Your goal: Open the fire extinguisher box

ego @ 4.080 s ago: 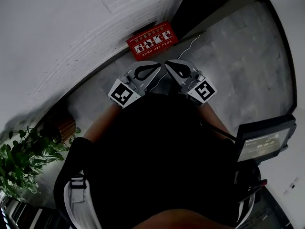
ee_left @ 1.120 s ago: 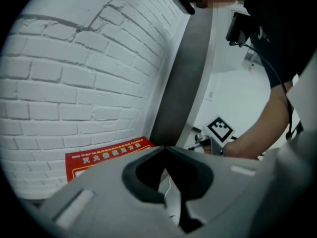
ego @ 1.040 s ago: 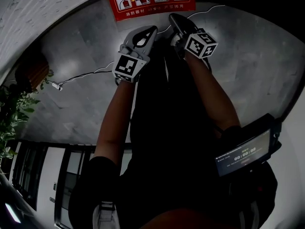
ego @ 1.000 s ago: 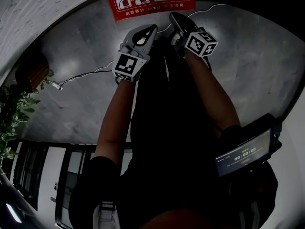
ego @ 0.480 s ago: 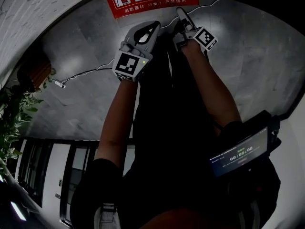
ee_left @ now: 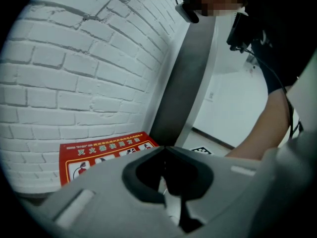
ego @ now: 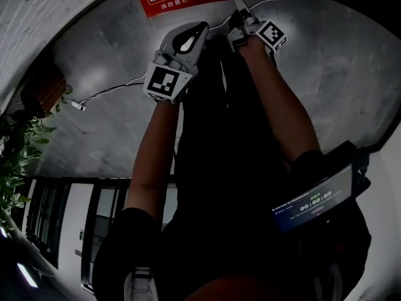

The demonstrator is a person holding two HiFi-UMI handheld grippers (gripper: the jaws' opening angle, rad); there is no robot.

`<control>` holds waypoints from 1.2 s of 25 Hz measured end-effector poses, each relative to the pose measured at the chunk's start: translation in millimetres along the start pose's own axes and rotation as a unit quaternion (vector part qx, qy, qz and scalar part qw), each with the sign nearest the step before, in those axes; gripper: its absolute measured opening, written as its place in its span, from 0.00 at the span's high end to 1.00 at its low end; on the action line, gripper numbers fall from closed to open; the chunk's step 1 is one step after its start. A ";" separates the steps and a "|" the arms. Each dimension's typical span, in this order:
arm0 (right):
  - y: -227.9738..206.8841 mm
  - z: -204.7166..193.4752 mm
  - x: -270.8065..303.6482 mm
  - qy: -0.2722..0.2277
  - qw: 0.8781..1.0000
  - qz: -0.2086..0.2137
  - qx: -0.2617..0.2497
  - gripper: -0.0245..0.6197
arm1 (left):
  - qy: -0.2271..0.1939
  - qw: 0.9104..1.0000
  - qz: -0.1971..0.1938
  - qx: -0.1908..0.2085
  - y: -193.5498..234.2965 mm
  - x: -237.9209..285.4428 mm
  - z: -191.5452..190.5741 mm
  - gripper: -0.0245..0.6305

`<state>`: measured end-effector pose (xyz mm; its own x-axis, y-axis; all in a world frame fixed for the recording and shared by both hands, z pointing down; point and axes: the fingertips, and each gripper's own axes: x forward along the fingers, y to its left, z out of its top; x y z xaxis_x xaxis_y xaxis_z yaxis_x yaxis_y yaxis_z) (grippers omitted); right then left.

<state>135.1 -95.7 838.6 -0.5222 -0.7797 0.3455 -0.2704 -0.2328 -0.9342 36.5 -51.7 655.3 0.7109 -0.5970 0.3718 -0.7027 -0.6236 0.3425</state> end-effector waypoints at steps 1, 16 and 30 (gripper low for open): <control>-0.3 1.9 0.7 0.000 1.000 0.000 -0.002 0.71 | -0.001 1.000 0.000 -0.001 -0.2 0.3 -0.3 0.96; 24.4 5.0 -11.6 -0.014 1.000 0.015 0.020 0.83 | -0.005 1.000 0.003 0.003 1.5 -8.3 3.0 0.96; 122.6 25.0 -2.2 -0.024 0.992 0.115 -0.039 0.83 | -0.038 0.998 0.005 0.041 9.4 -12.3 60.1 0.96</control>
<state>123.3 -137.0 721.1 -0.5390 -0.8342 0.1166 -0.2107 -0.0005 -0.9775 22.8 -80.5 602.1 0.7067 -0.6374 0.3073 -0.7069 -0.6552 0.2667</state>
